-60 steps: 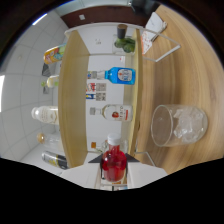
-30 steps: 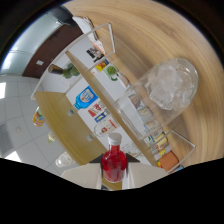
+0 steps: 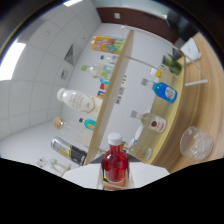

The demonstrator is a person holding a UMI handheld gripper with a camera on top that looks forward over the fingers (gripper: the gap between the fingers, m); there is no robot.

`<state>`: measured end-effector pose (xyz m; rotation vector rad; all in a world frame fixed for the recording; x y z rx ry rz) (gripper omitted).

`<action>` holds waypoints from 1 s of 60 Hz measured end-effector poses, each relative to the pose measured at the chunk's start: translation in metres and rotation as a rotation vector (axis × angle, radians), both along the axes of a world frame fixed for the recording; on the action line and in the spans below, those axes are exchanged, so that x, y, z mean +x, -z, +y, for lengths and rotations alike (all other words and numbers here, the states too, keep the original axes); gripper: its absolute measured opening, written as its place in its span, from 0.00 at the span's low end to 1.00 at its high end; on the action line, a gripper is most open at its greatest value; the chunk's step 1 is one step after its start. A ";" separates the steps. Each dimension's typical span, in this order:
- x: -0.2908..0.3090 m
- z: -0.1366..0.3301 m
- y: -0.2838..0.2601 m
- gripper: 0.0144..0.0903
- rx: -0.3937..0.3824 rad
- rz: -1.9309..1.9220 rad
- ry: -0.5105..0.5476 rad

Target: Make me a cup of Vodka Sunrise.

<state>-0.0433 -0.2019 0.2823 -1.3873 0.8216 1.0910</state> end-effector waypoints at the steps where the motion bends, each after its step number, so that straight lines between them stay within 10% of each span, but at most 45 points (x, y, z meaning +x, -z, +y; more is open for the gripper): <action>1: -0.003 0.000 -0.002 0.27 -0.001 -0.074 0.005; 23: -0.077 0.014 0.114 0.27 -0.171 -1.036 -0.020; 60: -0.115 0.014 0.259 0.27 -0.421 -1.197 -0.190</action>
